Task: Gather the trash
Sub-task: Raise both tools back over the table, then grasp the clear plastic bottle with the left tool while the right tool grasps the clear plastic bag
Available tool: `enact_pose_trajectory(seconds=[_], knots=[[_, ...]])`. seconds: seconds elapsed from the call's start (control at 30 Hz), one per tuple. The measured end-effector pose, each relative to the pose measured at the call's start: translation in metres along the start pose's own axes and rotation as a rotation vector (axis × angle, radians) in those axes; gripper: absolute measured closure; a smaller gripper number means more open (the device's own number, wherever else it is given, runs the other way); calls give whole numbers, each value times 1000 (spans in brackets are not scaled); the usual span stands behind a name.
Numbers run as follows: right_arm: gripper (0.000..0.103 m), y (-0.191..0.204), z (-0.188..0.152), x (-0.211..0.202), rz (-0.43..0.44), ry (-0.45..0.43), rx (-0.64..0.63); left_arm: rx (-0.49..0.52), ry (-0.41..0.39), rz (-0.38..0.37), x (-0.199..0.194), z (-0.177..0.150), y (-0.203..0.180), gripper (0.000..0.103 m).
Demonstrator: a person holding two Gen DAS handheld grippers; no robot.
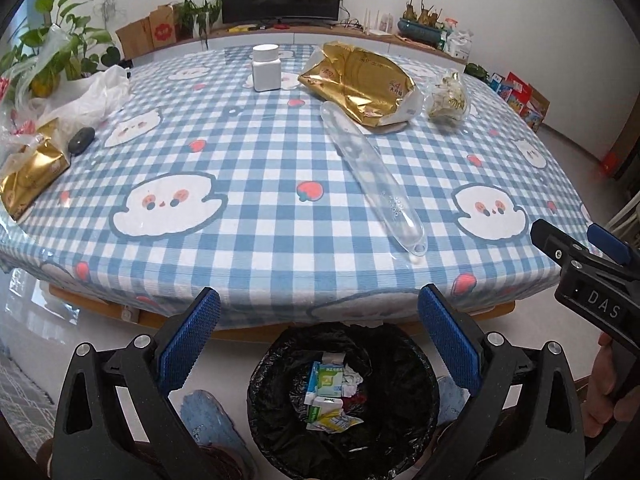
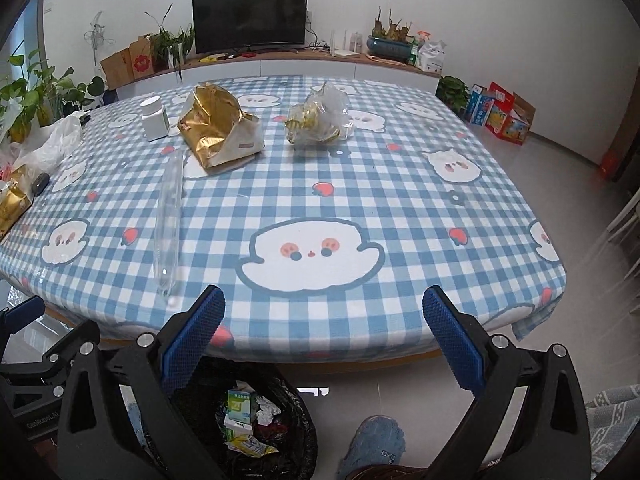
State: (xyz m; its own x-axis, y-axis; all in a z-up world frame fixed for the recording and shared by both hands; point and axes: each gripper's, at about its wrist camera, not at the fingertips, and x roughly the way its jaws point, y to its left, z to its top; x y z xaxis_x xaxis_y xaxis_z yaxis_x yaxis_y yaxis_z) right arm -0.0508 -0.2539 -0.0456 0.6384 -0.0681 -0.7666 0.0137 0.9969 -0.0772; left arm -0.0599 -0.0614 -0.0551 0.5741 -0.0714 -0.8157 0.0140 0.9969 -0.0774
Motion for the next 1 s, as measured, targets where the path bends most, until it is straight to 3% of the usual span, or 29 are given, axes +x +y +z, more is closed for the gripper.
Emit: enact_pose_trajectory(seconds=[0.47, 1.0], knots=[[8, 1, 50, 34, 14, -17, 8, -38, 21, -4, 36, 65, 3, 6], [8, -20, 157, 108, 36, -27, 49, 9, 76, 48, 97, 124, -22, 7]])
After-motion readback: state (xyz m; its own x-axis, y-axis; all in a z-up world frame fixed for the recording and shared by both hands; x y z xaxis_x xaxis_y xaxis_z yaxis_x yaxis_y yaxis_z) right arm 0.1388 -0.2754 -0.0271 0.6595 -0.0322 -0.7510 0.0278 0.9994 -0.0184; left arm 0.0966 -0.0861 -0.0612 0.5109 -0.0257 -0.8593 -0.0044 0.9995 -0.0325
